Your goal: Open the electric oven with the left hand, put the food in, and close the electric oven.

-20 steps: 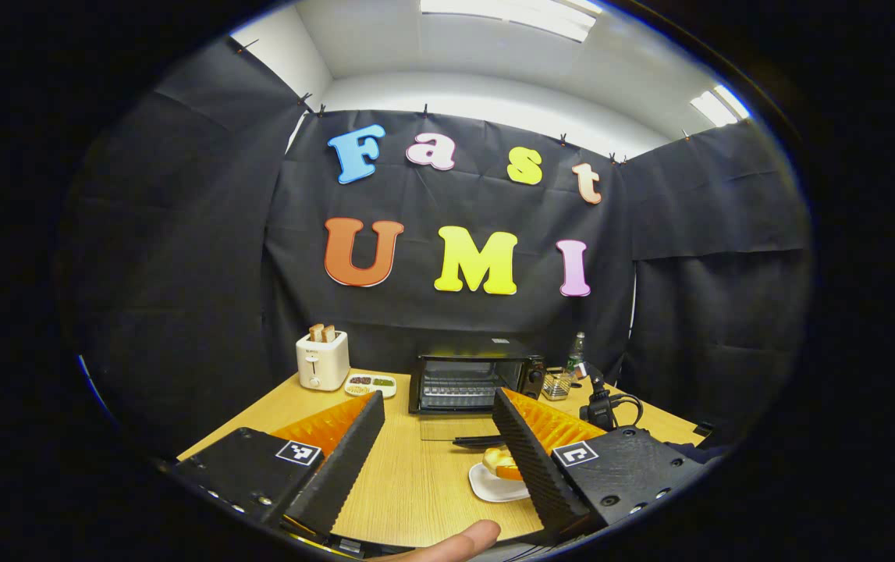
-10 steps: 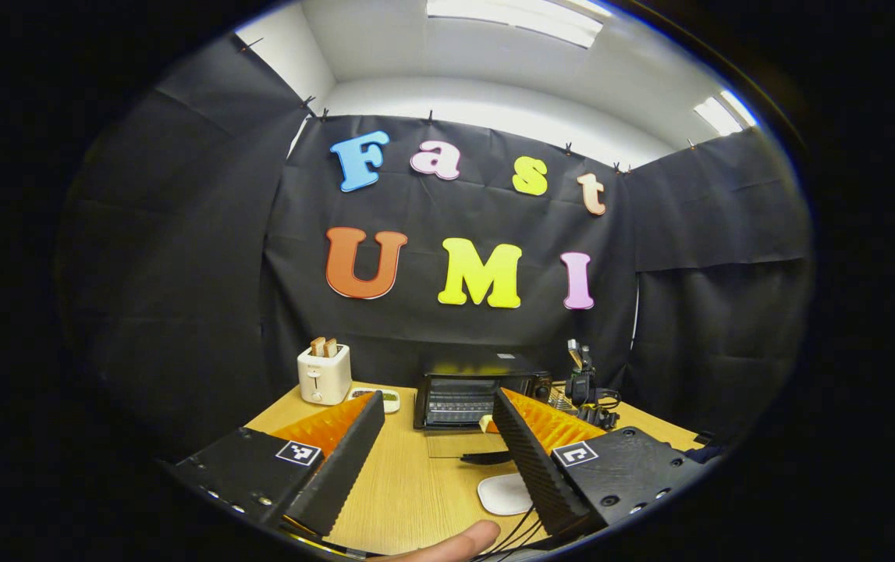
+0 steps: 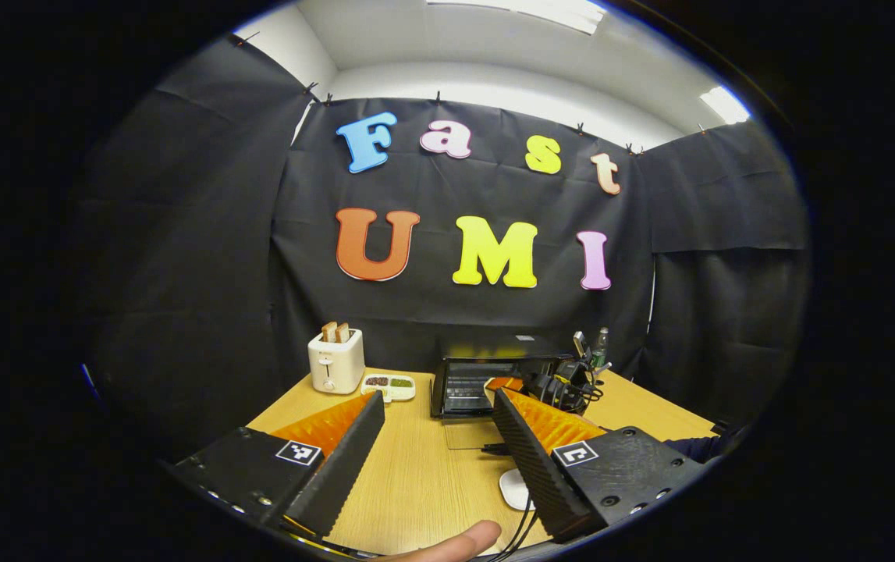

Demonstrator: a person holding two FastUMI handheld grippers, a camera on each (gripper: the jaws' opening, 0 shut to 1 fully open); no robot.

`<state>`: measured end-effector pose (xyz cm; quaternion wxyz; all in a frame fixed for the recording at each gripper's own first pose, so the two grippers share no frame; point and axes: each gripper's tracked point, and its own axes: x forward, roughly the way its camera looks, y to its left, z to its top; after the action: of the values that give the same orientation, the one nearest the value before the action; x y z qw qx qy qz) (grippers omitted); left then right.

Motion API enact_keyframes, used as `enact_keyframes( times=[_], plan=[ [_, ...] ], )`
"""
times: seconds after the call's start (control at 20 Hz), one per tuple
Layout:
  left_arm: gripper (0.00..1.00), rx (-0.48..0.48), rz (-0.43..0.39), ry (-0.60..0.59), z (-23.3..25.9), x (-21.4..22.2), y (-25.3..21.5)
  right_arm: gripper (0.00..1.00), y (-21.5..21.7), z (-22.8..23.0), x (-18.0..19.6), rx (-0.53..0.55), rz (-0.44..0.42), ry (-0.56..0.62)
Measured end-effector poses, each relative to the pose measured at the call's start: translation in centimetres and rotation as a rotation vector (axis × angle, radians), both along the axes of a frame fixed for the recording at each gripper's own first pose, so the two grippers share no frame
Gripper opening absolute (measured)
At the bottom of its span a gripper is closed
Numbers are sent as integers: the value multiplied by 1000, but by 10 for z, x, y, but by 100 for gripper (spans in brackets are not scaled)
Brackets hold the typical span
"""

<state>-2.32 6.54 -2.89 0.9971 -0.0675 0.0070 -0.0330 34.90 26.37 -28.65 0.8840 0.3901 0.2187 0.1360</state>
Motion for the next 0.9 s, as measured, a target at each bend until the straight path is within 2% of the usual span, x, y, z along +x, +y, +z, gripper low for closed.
enact_keyframes(
  times=[0.05, 0.2, 0.4, 0.55, 0.65, 0.8, 0.85, 0.9],
  plan=[
    [92, -7, 3, 10, -2, 2, 2, 51, -5, -3, 13, -13, -46, -11],
    [92, -13, -8, 37, -10, 9, -1, 52, -19, -2, 48, -35, -174, -55],
    [93, -16, -28, 64, -19, 17, -6, 57, -20, 0, 79, -102, -234, -122],
    [92, -22, -44, 77, -23, 21, -10, 54, -15, -3, 90, -171, -242, -142],
    [92, -19, -49, 89, -29, 20, -11, 71, -18, -12, 91, -247, -250, -129],
    [92, -14, -44, 95, -31, 19, -9, 92, -18, -7, 78, -247, -250, -120],
    [92, -14, -37, 95, -30, 19, -7, 98, -20, -9, 72, -254, -244, -110],
    [92, -16, -32, 91, -29, 18, -7, 98, -22, -9, 65, -265, -234, -102]
  ],
)
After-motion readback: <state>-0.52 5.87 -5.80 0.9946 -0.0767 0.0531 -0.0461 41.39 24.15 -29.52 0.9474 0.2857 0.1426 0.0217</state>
